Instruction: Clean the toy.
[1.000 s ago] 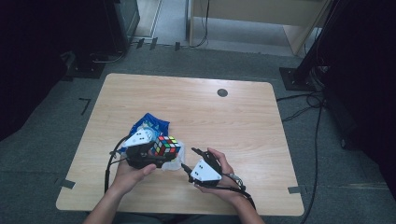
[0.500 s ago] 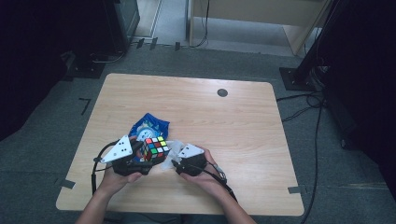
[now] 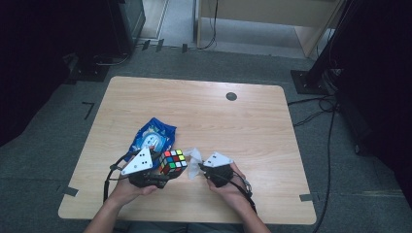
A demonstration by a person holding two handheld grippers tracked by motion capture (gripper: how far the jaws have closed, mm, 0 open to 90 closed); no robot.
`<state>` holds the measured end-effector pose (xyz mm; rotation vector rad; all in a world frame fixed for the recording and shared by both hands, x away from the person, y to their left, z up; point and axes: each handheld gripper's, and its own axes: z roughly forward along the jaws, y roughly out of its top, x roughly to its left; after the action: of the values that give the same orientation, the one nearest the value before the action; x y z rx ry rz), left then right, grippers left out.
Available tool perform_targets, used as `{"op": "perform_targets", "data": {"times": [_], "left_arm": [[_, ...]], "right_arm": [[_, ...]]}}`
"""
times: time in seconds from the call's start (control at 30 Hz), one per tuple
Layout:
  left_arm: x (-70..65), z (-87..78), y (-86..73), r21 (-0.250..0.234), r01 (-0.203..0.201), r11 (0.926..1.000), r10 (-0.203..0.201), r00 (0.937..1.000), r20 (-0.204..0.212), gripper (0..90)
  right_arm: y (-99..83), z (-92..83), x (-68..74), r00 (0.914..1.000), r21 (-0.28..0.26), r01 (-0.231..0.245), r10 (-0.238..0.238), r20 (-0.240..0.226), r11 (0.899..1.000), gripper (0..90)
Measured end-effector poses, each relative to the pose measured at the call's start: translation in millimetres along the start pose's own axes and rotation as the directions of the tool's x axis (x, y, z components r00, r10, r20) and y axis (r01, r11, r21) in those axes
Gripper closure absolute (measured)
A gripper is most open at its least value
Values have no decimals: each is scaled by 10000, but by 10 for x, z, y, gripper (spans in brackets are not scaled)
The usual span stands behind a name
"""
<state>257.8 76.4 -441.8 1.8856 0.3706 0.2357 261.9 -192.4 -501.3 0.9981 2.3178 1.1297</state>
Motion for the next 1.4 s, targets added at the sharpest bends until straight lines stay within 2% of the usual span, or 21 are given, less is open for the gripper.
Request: {"op": "perform_targets", "data": {"times": [0.07,0.13,0.23,0.3,0.33,0.43,0.5,0.57,0.63,0.67,0.73,0.87,1.0,1.03,1.1,1.2,1.27,1.33,1.4], "left_arm": [[7,-1,-10,-24,39,10000,-38,9996,277,340],[9,22,-22,122,-57,9999,55,9999,148,341],[31,58,-48,213,-27,9998,30,9999,-125,341],[35,85,-74,237,-43,9997,49,9997,-257,341],[37,97,-83,280,-24,9996,31,9997,-250,341],[13,160,-114,431,-1,9991,12,9997,-237,341],[-32,236,-123,675,-163,9976,184,9994,-301,341],[-73,297,-124,798,-289,9964,311,9992,-257,341],[-129,350,-122,813,-412,9958,425,9990,-145,341],[-148,362,-120,779,-449,9959,458,9989,-100,341],[-186,371,-107,798,-635,9948,646,9978,-114,341],[-186,324,-86,468,-557,9974,558,9984,-4,341],[-168,265,-42,161,-595,9981,595,9982,4,341],[-163,257,-34,52,-555,9984,555,9985,18,341],[-149,251,-15,135,-757,9970,760,9969,-215,341],[-148,280,-37,634,-1099,9919,1141,9912,-673,341],[-145,305,-51,678,-1076,9919,1122,9914,-680,341],[-159,345,-47,746,-1071,9914,1116,9920,-598,341],[-195,392,-38,885,-1234,9884,1288,9899,-589,341]], "right_arm": [[48,-119,-40,9997,-624,-251,250,-23,9977,884],[103,-230,-57,9995,-1170,-301,294,-78,9927,886],[213,-423,-62,9997,-2080,-233,209,-136,9778,886],[305,-574,-49,9990,-2629,-271,167,-419,9644,884],[360,-666,-30,9980,-2984,-194,5,-633,9543,883],[457,-822,47,9915,-3511,-233,-233,-1279,9360,880],[495,-880,131,9868,-3795,-87,-534,-1528,9251,878],[512,-872,206,9721,-3727,-78,-804,-2204,9279,872],[509,-807,300,9577,-3503,325,-1295,-2570,9361,863],[501,-771,339,9592,-3364,617,-1489,-2402,9397,860],[475,-702,374,9667,-3142,803,-1507,-2066,9460,863],[428,-688,283,9746,-3161,405,-1072,-1968,9479,873],[382,-711,195,9854,-2864,491,-932,-1425,9568,880],[361,-703,170,9882,-2533,598,-931,-1217,9655,880],[318,-685,152,9898,-2212,1140,-1299,-586,9685,880],[301,-732,122,9896,-2227,1287,-1398,-345,9664,880],[313,-788,109,9860,-2417,1488,-1624,-370,9589,878],[318,-824,140,9760,-2532,1895,-2102,-571,9487,873],[321,-826,209,9625,-2506,2411,-2640,-619,9376,866]]}}
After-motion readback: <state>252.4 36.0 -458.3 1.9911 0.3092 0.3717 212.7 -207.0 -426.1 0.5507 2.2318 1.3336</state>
